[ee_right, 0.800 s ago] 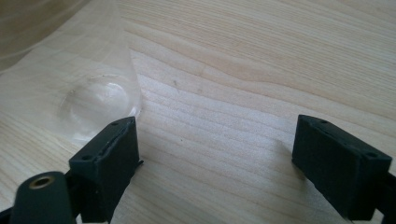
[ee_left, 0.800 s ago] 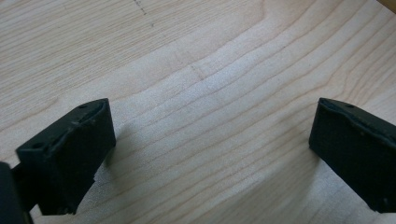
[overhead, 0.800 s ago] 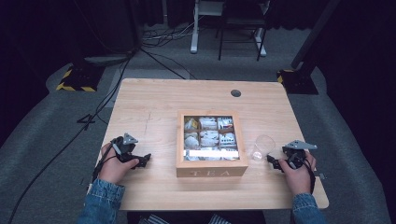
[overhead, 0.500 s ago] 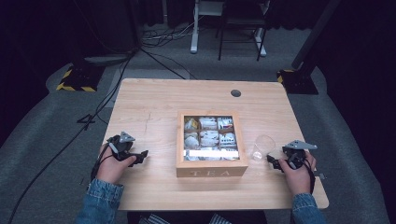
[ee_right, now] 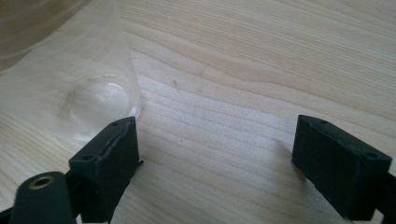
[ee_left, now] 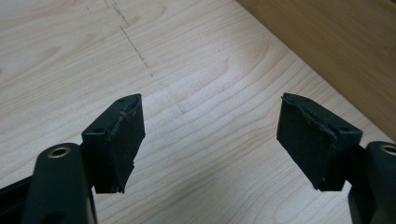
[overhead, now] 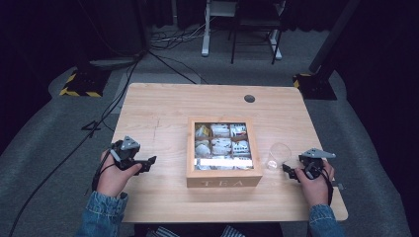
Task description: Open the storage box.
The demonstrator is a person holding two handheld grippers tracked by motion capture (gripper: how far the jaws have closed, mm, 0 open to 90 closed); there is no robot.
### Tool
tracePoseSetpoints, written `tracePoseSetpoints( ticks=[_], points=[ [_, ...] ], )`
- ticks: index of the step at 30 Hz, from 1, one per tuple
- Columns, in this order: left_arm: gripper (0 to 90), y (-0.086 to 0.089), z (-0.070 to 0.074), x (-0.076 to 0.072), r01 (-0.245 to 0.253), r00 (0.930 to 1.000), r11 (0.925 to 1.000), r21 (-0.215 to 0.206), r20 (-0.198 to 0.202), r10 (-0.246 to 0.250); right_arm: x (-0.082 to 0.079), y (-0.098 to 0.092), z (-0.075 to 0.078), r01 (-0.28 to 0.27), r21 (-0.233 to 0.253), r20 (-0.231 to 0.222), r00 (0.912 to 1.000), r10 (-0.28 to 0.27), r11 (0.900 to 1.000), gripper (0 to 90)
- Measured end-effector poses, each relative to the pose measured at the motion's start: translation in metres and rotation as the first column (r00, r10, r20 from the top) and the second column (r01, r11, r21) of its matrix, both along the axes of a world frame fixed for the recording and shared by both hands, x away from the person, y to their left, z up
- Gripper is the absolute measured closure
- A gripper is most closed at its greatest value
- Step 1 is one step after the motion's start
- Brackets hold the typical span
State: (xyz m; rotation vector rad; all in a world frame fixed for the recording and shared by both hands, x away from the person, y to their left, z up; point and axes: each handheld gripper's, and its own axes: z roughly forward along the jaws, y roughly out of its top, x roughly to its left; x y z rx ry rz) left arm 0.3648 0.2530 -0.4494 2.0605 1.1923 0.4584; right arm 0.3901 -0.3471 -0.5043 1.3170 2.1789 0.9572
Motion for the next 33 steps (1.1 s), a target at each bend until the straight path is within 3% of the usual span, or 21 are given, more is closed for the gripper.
tracePoseSetpoints(
  ticks=[10, 16, 20, 27, 33],
  points=[
    [24.0, -0.004, 0.014, -0.009, 0.012, 0.9994, 0.9998, -0.016, 0.034, -0.011, 0.0, 0.0, 0.0, 0.0, 0.0, 0.0, 1.0, 0.0, 1.0, 14.7],
    [23.9, -0.016, 0.025, -0.017, 0.061, 0.9965, 0.9979, -0.021, 0.059, -0.06, 0.0, 0.0, 0.0, 0.0, 0.0, 0.0, 1.0, 0.0, 1.0, 14.7],
    [23.9, -0.03, 0.03, -0.023, 0.122, 0.9908, 0.9923, -0.023, 0.063, -0.12, 0.0, 0.0, 0.0, 0.0, 0.0, 0.0, 1.0, 0.0, 1.0, 14.7],
    [23.9, -0.044, 0.035, -0.03, 0.17, 0.9834, 0.9852, -0.017, 0.066, -0.169, 0.0, 0.0, 0.0, 0.0, 0.0, 0.0, 1.0, 0.0, 1.0, 14.7],
    [23.9, -0.063, 0.036, -0.037, 0.235, 0.9705, 0.9709, -0.045, 0.065, -0.232, 0.0, 0.0, 0.0, 0.0, 0.0, 0.0, 1.0, 0.0, 1.0, 14.7]
  ],
)
